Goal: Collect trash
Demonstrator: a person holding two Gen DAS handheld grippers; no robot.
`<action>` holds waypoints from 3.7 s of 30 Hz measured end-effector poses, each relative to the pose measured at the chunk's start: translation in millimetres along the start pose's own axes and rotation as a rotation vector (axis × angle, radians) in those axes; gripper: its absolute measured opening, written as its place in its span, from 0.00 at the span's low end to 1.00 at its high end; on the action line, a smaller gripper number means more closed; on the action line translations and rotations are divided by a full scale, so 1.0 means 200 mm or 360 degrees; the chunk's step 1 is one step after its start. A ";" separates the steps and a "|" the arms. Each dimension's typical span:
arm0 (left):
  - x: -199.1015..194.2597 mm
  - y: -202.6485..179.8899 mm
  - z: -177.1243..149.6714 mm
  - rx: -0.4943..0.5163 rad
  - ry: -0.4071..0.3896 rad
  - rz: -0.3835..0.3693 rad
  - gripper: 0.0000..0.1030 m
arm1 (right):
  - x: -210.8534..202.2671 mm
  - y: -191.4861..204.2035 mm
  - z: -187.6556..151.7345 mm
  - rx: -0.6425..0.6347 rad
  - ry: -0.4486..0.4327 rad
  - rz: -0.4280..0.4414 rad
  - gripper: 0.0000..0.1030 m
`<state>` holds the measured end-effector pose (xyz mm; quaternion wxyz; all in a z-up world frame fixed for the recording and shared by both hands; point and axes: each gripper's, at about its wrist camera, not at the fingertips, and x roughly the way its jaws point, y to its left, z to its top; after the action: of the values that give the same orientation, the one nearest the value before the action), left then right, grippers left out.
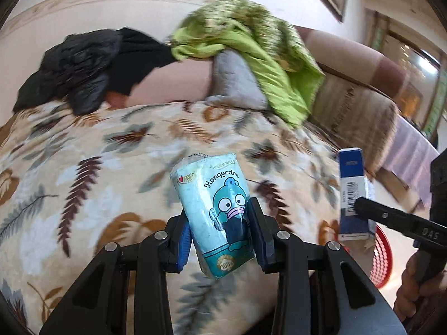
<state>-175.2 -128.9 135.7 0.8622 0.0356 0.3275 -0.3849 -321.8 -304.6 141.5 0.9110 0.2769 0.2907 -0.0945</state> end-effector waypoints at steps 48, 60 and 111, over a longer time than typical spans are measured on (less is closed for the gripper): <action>0.48 -1.40 -0.19 0.0581 0.0562 -0.0702 0.55 | -0.68 -0.96 -0.20 0.0506 -0.0115 -0.0505 0.55; 0.10 -1.03 -0.06 0.0501 0.0109 -0.0406 0.89 | -0.71 -0.51 -0.13 0.0180 -0.0305 -0.1067 0.91; -0.22 -0.51 -0.32 0.0609 -0.0106 0.0317 0.98 | -0.46 0.01 -0.45 0.0088 -0.0162 -0.1257 1.00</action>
<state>-300.5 -152.0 131.8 0.8837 0.2180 0.2149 -0.3540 -438.7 -251.6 136.1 0.8101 0.1632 0.3266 -0.4589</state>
